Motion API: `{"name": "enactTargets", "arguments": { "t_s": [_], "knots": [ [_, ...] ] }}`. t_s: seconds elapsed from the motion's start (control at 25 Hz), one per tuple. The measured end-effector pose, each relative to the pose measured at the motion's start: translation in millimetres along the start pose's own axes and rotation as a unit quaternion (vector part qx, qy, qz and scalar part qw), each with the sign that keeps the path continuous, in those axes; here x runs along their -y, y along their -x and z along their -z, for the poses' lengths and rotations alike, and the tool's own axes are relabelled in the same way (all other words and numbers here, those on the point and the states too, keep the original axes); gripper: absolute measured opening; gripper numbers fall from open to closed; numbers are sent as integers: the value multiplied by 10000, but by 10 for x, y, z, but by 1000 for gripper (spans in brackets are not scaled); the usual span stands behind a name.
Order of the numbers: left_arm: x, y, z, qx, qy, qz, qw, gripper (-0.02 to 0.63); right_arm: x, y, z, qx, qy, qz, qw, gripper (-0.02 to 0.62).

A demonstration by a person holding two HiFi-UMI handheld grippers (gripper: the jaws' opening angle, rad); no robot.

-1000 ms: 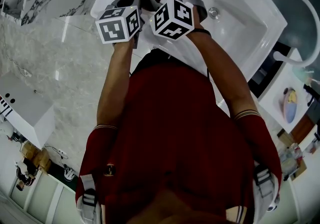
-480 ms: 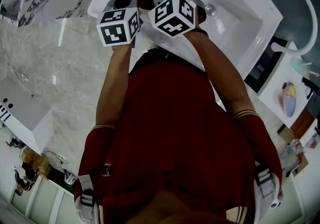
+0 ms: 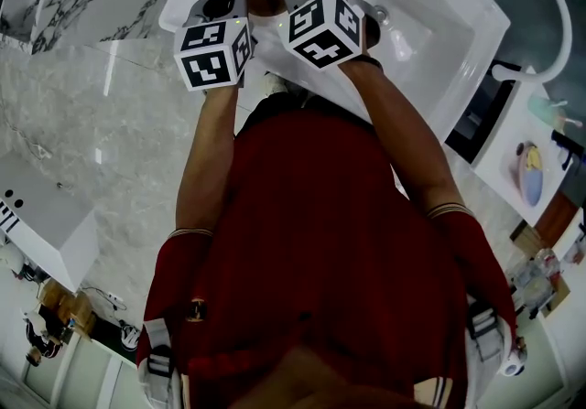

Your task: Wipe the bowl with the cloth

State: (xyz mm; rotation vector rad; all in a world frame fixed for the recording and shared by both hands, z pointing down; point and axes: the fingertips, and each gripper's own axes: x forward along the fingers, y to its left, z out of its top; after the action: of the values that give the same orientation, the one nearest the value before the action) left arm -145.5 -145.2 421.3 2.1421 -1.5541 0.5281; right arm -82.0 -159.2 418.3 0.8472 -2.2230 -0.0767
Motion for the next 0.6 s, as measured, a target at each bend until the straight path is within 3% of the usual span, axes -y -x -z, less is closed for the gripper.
{"name": "enactTargets", "arguments": {
  "t_s": [0.6],
  "knots": [
    [53,64,-123,383,-68,9,9992,14,-30,138,199,-266,-148,-50,9995,29]
  ]
}}
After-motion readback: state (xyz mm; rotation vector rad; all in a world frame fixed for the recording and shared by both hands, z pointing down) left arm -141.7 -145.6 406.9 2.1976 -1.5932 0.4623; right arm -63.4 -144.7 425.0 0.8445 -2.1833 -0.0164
